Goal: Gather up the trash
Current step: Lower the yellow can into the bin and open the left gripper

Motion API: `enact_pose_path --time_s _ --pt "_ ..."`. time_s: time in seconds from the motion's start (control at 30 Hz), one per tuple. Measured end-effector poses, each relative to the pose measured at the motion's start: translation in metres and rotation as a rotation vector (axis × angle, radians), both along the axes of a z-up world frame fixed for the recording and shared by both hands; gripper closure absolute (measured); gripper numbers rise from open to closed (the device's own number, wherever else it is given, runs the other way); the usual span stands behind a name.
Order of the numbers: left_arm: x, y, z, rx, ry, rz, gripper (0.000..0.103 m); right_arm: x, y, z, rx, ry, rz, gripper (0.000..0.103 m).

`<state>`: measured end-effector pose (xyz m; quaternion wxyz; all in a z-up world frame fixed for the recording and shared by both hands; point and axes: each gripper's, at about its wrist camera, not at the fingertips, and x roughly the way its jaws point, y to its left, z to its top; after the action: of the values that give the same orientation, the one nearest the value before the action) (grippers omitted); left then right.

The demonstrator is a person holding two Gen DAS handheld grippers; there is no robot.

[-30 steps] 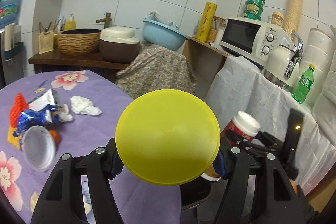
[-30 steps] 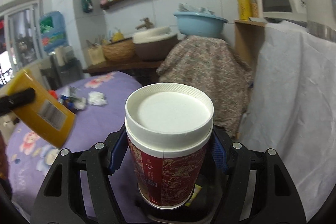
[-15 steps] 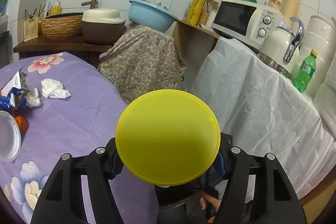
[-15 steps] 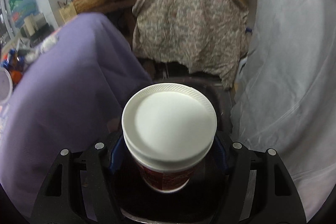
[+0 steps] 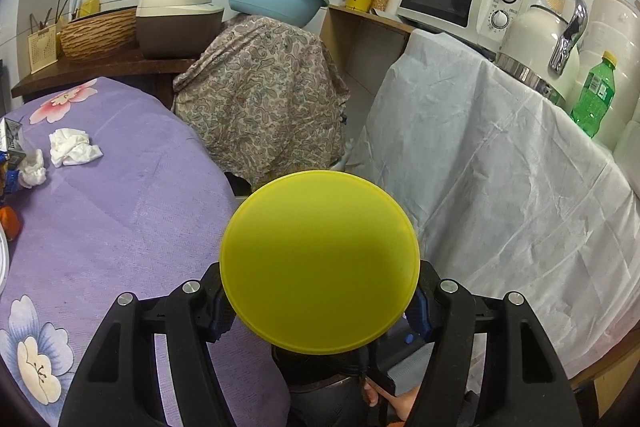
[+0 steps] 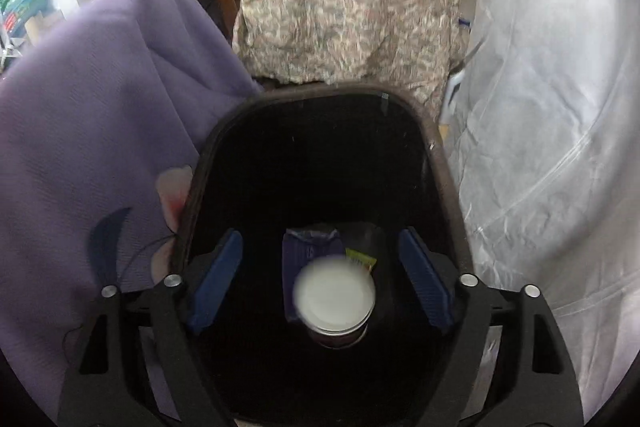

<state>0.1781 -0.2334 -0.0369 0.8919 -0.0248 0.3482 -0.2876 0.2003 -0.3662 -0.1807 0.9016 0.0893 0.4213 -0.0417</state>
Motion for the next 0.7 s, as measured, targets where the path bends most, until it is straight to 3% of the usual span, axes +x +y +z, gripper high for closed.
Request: enact_pose_path --time_s 0.37,0.7 --pt "0.012 -0.038 -0.023 0.078 0.028 -0.033 0.038 -0.065 -0.008 0.047 -0.059 -0.097 -0.009 0.022" --pt "0.024 -0.064 -0.063 0.202 0.089 -0.049 0.038 -0.120 -0.021 0.066 -0.030 -0.124 -0.061 0.021"
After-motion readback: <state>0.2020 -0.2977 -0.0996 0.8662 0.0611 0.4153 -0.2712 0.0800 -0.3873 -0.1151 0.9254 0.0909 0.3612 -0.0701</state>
